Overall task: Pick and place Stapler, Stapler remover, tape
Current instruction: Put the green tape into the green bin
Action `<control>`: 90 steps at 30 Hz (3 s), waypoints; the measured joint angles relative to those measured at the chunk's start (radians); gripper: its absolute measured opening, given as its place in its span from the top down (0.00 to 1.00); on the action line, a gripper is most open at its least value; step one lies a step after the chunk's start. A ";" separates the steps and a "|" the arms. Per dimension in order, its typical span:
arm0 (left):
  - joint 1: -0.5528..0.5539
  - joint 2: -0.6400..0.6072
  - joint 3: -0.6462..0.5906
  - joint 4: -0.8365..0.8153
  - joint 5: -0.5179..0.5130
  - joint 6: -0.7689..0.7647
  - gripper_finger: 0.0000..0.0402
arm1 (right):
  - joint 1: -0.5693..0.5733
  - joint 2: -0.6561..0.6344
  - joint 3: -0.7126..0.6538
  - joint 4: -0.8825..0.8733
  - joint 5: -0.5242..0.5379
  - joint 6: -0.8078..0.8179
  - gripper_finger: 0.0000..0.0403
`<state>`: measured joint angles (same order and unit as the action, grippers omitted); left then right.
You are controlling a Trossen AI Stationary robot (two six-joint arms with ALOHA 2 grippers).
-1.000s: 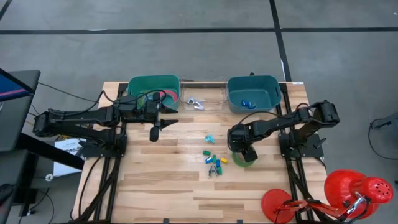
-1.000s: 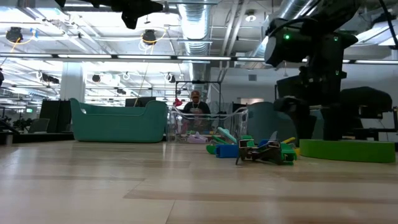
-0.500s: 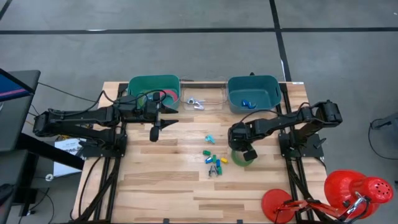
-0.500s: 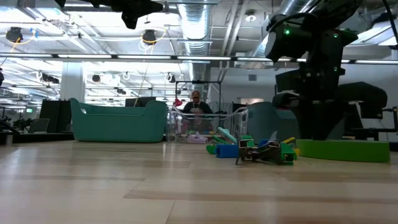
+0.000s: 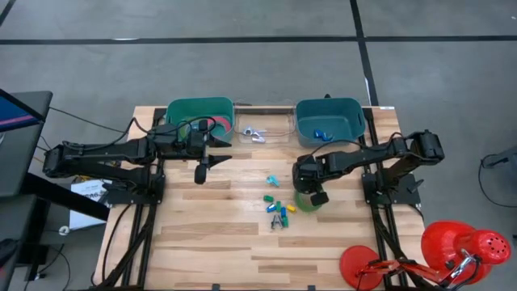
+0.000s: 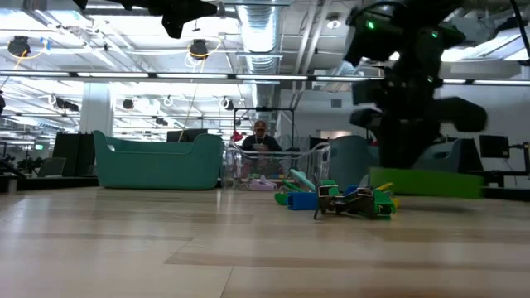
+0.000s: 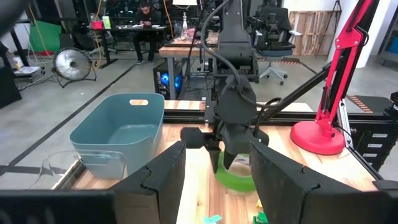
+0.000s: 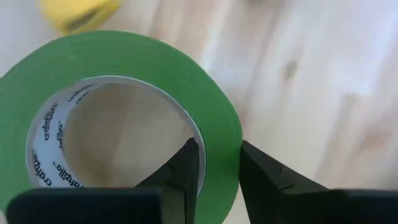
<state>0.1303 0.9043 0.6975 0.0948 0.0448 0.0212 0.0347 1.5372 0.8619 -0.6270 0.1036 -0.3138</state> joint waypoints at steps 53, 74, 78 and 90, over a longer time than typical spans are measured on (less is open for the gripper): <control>0.000 0.011 0.001 0.463 0.094 -0.106 0.56 | -0.185 -0.001 0.959 0.118 0.027 0.071 0.81; 0.000 0.218 0.126 0.625 0.136 -0.203 0.25 | -0.152 0.005 0.958 0.168 0.018 0.113 0.81; 0.000 0.244 0.158 0.626 0.139 -0.209 0.25 | -0.152 0.005 0.959 0.168 0.018 0.113 0.81; -0.019 0.288 0.195 0.619 0.177 -0.253 0.25 | -0.153 0.005 0.958 0.168 0.024 0.095 0.81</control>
<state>0.1111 1.1926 0.8921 0.7141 0.2218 -0.2321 -0.1181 1.5417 1.8202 -0.4587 0.1271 -0.2192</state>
